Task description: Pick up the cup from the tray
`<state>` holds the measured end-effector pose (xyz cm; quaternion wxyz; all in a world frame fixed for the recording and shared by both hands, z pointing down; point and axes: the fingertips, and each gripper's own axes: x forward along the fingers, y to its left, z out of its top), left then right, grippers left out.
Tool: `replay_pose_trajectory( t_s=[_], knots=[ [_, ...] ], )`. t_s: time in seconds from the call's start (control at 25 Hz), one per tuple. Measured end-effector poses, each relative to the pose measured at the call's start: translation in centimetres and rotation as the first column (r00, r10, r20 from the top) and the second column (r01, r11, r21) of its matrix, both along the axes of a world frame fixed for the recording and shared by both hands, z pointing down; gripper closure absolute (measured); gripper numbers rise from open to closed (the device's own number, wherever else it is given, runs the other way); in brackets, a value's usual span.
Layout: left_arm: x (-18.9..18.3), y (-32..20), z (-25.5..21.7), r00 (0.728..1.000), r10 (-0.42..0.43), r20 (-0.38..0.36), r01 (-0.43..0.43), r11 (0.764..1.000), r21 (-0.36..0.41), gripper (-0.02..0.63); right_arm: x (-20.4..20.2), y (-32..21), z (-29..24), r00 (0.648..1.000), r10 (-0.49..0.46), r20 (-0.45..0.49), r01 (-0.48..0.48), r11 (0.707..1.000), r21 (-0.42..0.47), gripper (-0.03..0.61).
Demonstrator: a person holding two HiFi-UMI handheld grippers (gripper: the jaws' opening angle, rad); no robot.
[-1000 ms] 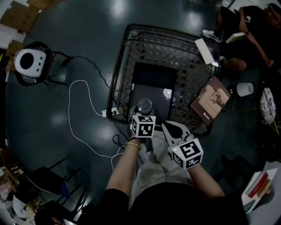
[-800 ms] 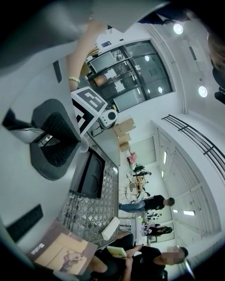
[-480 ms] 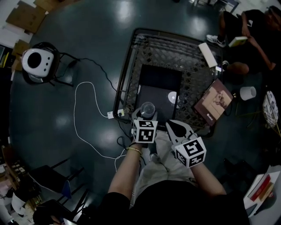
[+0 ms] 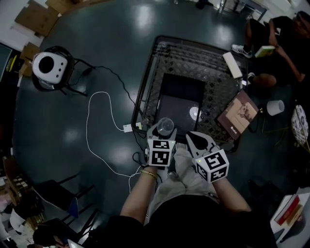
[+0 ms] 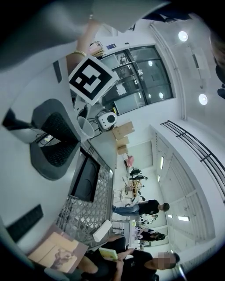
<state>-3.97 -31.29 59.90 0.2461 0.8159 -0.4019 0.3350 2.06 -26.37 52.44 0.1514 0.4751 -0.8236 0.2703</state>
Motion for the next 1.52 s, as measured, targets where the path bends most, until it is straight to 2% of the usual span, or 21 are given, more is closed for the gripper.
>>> replay_pose_trajectory(
  t_s=[0.2, 0.76, 1.04, 1.52],
  knots=[
    [0.0, 1.1, -3.0, 0.997, -0.019, -0.070, 0.020, 1.000, 0.007, 0.337, -0.3, 0.5, -0.8, 1.000, -0.011, -0.009, 0.011, 1.000, 0.013, 0.568],
    [-1.4, 3.9, -9.2, 0.992, -0.017, -0.123, 0.029, 0.995, 0.096, 0.337, -0.7, 1.5, -2.6, 0.999, -0.023, -0.030, 0.024, 0.998, 0.052, 0.568],
    [-1.7, 4.7, -9.8, 0.989, -0.029, -0.148, 0.043, 0.995, 0.091, 0.337, -1.0, 1.7, -3.4, 0.999, -0.031, -0.030, 0.033, 0.997, 0.071, 0.568],
    [-1.5, 5.0, -10.3, 0.989, -0.039, -0.145, 0.055, 0.993, 0.104, 0.337, -0.2, 1.8, -4.0, 0.999, -0.021, -0.049, 0.025, 0.996, 0.091, 0.568]
  ],
)
